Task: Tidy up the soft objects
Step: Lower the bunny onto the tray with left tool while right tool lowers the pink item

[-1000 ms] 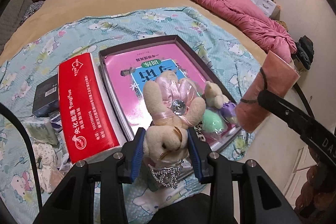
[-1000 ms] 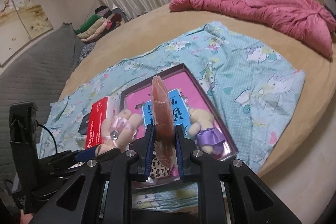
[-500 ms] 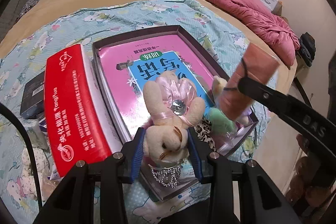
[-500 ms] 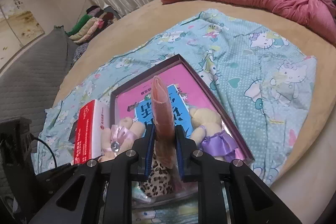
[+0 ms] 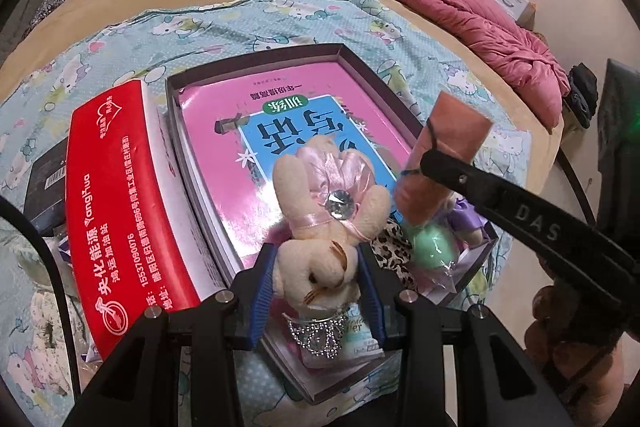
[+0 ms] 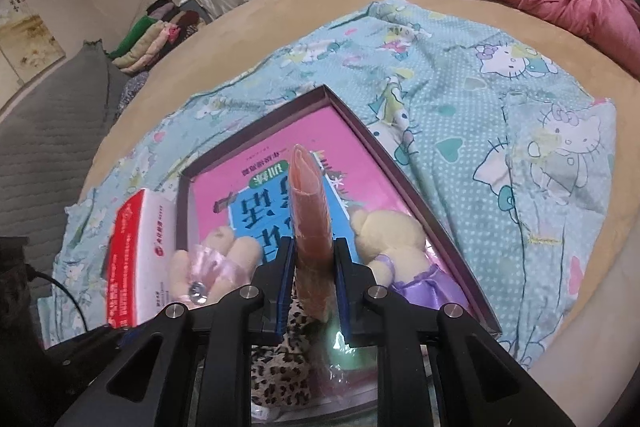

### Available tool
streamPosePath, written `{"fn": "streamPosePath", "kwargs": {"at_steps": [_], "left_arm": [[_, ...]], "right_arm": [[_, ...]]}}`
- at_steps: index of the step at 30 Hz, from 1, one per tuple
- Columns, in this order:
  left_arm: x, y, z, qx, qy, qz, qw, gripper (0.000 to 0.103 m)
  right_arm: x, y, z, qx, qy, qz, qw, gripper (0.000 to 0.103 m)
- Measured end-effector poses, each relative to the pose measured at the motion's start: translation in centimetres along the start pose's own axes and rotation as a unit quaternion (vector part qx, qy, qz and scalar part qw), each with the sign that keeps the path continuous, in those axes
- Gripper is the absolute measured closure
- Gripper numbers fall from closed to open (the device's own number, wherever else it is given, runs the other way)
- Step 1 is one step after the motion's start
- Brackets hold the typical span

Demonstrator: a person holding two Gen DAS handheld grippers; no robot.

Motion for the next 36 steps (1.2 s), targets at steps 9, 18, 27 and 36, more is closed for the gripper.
{"fn": "streamPosePath", "kwargs": {"at_steps": [9,18,27,36], "left_arm": [[-0.1,0.6,0.1,0.0,0.011,0.001,0.9999,0.063],[-0.3,1.0,0.5,0.007,0.015,-0.002,0.9999,0.063],[-0.5,1.2,0.8,0.007,0.002,-0.01,0.9999,0.061],[-0.3,0.9,0.8,0.014,-0.006,-0.01,0.9998,0.061]], "right_arm": [[1.0,2.0,0.2,0.0,0.012,-0.028,1.0,0.083],[1.3,1.8,0.8,0.017,0.0,-0.024,1.0,0.082],[1.5,0.5,1.1,0.01,-0.006,-0.021,1.0,0.065],[1.3,-0.7,1.3,0.012,0.0,-0.014,1.0,0.057]]}}
Point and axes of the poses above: each gripper's, at about its wrist camera, not at the fingertips, and y roughly the way its jaws point, z to its right, x to its underside, the point moved 4 cm from there along y, roughly the way its jaws point, and after that the axes turned 6 degrees about -y, right-handed, at the moved point
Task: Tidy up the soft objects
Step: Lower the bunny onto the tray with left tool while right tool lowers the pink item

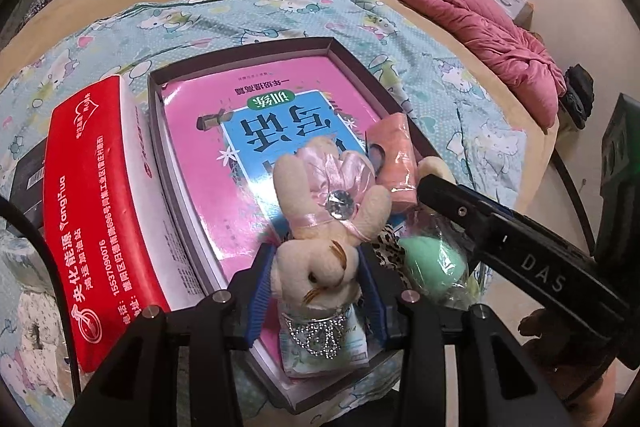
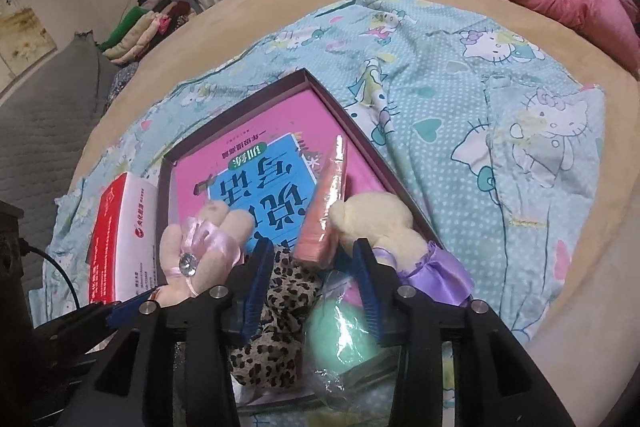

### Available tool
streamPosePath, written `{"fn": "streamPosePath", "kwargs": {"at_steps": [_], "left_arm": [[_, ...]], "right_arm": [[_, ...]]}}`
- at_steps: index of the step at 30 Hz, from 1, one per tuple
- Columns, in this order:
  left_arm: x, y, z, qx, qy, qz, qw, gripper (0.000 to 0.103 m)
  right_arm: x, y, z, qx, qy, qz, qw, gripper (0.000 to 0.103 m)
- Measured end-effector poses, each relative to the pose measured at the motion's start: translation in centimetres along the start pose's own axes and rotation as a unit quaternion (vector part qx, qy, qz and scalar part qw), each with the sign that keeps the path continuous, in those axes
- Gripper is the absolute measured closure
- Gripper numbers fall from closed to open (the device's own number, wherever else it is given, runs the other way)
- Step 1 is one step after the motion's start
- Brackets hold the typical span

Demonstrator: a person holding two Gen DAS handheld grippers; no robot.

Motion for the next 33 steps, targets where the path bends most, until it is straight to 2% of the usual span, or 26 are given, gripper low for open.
{"fn": "streamPosePath", "kwargs": {"at_steps": [4,8,18,24,29,33], "left_arm": [[0.0,-0.1,-0.1,0.005,-0.004,0.0,1.0,0.061],[0.0,-0.2,-0.1,0.012,-0.011,0.0,0.9999,0.059],[0.4,-0.5,0.2,0.0,0.0,0.006,1.0,0.058],[0.4,-1.4,-0.1,-0.004,0.004,0.009,0.9999,0.051],[0.4,-2.3,-0.7,0.007,-0.007,0.013,0.9999,0.044],[0.4,-2.9,-0.6,0.017,-0.008,0.016,0.9997,0.043]], "right_arm": [[-0.2,-0.5,-0.1,0.005,-0.002,0.004,1.0,0.054],[-0.4,-1.1,0.2,0.018,-0.001,0.01,1.0,0.045],[-1.2,-3.3,1.0,0.038,0.019,0.04,0.998,0.04],[-1.1,-3.5,0.7,0.047,0.025,0.034,0.998,0.031],[-0.9,-3.6,0.6,0.056,0.03,0.026,0.998,0.029],[-0.8,-4.1,0.4,0.074,0.026,0.03,0.996,0.027]]}}
Point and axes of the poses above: each gripper's, at about its wrist camera, not at the fingertips, and y roughly the way its jaws point, z to its right, x to its underside, the point moved 4 cm from there along y, roughly the way its jaws point, and after that the axes turned 6 degrees about -y, right-handed, at the moved point
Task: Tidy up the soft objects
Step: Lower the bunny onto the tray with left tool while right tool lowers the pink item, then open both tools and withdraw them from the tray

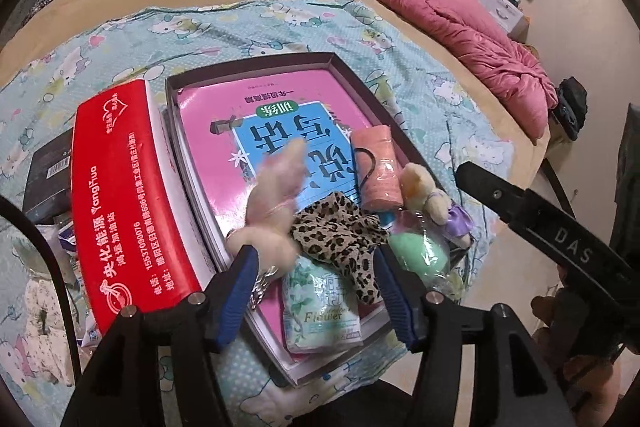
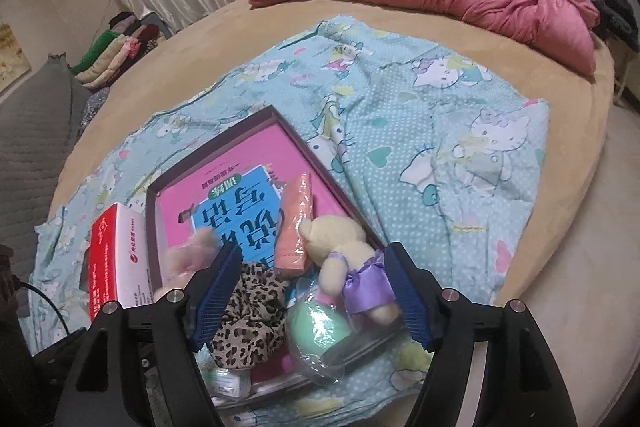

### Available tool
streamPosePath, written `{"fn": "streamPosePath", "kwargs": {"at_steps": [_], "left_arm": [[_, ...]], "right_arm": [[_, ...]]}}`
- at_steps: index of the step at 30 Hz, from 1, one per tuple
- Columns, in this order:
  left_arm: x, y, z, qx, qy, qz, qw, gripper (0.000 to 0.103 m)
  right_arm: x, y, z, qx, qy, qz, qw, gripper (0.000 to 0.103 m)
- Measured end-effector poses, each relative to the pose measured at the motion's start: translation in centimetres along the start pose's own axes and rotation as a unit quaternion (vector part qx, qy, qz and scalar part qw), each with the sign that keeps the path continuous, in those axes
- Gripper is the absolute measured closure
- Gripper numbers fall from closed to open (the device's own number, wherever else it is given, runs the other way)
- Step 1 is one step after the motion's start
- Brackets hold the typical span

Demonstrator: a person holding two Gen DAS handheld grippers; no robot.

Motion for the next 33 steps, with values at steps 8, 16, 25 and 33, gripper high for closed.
{"fn": "streamPosePath", "kwargs": {"at_steps": [8,16,25,33], "left_arm": [[0.3,-1.8,0.3,0.013,-0.002,0.011,0.9999,0.033],[0.5,-4.3,-0.3,0.016,-0.014,0.035,0.9991,0.023],[1.0,-7.9,-2.0,0.006,-0.045,0.07,0.9965,0.016],[1.8,-10.3,-3.1,-0.013,-0.049,0.083,0.9953,0.015]], "right_arm": [[0.1,-1.1,-0.4,0.013,-0.005,0.009,1.0,0.025],[-0.1,-2.1,-1.1,0.016,-0.016,0.02,1.0,0.022],[0.1,-3.3,-3.2,0.015,-0.048,0.035,0.998,0.021],[0.1,-4.8,-4.2,0.003,-0.06,0.04,0.997,0.021]]}}
Point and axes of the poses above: each gripper's, at about its wrist camera, not at the fingertips, and y roughly the way its jaws point, z to its right, x to its underside, the point moved 4 cm from there along y, roughly the way its jaws point, and after that the axes turned 6 degrees about -y, right-handed, at the moved point
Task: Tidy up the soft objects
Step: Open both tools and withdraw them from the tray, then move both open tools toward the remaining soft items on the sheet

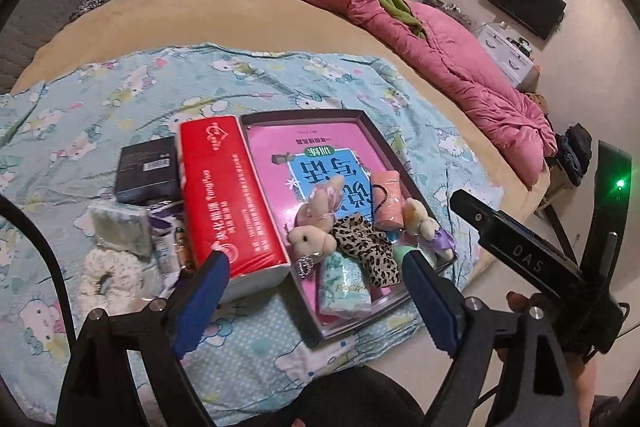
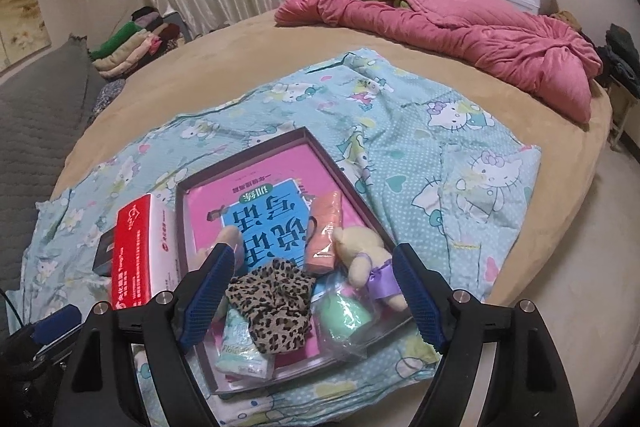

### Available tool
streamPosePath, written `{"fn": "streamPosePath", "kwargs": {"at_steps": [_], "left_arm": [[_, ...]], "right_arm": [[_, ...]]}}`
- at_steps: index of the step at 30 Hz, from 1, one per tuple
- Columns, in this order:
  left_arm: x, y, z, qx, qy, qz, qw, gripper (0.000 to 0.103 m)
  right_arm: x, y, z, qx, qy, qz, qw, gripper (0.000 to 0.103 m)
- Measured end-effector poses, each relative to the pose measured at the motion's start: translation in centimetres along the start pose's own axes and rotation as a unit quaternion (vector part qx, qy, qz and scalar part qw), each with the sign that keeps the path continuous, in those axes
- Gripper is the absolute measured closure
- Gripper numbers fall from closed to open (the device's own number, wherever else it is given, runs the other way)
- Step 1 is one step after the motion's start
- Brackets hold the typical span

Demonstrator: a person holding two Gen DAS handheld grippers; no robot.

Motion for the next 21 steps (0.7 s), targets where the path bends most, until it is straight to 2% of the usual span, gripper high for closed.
{"fn": "streamPosePath", "kwargs": {"at_steps": [6,11,21], "left_arm": [[0.0,-2.7,-2.2,-0.032,-0.008,0.017,0.9993,0.013],[0.7,-4.9,-4.3,-0.059,-0.01,0.027,0.9979,0.013],[1.1,-7.9,-7.4,-0.072,-0.033,0.039,0.9961,0.013]], "right_arm": [[-0.4,-1.7,-0.8,-0.01,0.003,0.015,1.0,0.019],[-0.5,-3.1,-3.0,-0.036,-0.007,0.028,0.999,0.017],[-0.4,-5.7,-7.2,-0.072,-0.042,0.044,0.996,0.016]]}}
Point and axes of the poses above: each gripper's, at about its wrist camera, not at the fingertips, and y roughly the way its jaws point, z to its right, x to its underside, the point moved 4 cm from there along y, roughly the way its jaws point, and after that the axes turned 6 degrees about -y, right-handed, at the moved point
